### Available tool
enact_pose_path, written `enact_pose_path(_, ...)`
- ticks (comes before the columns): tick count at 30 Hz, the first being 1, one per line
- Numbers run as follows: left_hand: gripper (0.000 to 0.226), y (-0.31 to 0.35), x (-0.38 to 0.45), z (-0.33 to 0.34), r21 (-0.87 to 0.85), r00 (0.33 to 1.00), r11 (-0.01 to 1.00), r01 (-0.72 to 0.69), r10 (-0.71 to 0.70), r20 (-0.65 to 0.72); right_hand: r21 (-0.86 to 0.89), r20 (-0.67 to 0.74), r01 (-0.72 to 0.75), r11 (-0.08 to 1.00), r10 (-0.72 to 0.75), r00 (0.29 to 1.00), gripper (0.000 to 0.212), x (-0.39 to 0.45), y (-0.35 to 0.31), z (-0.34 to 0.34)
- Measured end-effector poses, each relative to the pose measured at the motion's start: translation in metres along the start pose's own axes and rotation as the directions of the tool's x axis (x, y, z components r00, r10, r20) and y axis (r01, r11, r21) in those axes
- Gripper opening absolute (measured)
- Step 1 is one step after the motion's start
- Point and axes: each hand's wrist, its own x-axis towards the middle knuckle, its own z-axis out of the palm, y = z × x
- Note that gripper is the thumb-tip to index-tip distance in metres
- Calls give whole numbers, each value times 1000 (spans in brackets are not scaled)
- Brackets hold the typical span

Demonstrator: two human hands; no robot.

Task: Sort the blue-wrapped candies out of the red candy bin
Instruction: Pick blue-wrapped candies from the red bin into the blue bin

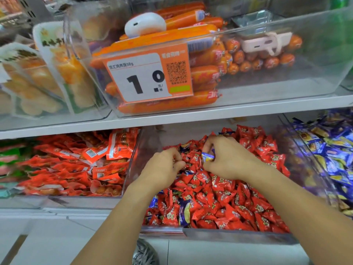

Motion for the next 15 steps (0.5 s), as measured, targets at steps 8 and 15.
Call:
enact_pose_path(8,12,10,5,14,98,999,995,1,-5,38,-144,211,98,985,-66,975,20,8,0,15)
enact_pose_path(15,15,-4,4,-2,3,997,997,83,-83,5,-32,167,42,999,-36,985,14,12,13,9)
